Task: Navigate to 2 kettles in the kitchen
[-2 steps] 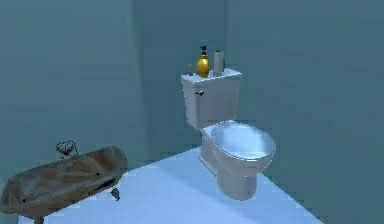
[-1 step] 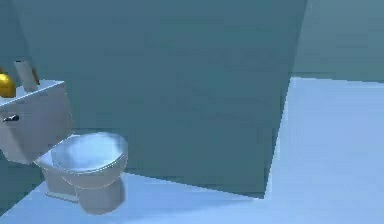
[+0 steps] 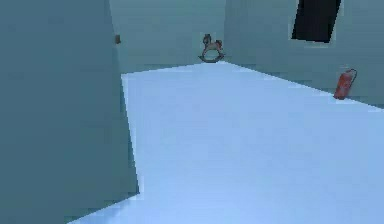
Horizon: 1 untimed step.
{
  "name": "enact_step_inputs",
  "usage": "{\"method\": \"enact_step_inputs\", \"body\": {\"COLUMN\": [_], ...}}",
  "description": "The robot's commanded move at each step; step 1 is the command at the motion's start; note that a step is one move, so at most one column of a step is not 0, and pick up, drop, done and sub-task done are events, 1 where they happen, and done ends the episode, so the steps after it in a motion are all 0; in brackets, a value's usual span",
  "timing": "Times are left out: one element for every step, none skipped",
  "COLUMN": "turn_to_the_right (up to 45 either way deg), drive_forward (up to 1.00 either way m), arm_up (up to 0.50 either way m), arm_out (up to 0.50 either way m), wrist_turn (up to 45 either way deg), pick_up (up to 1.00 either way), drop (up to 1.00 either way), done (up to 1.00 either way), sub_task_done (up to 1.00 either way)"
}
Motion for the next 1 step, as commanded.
{"method": "enact_step_inputs", "body": {"turn_to_the_right": [45.0], "drive_forward": [0.00], "arm_up": [0.00], "arm_out": [0.00], "wrist_turn": [0.0], "pick_up": [0.00], "drop": [0.00], "done": [0.00], "sub_task_done": [0.00]}}
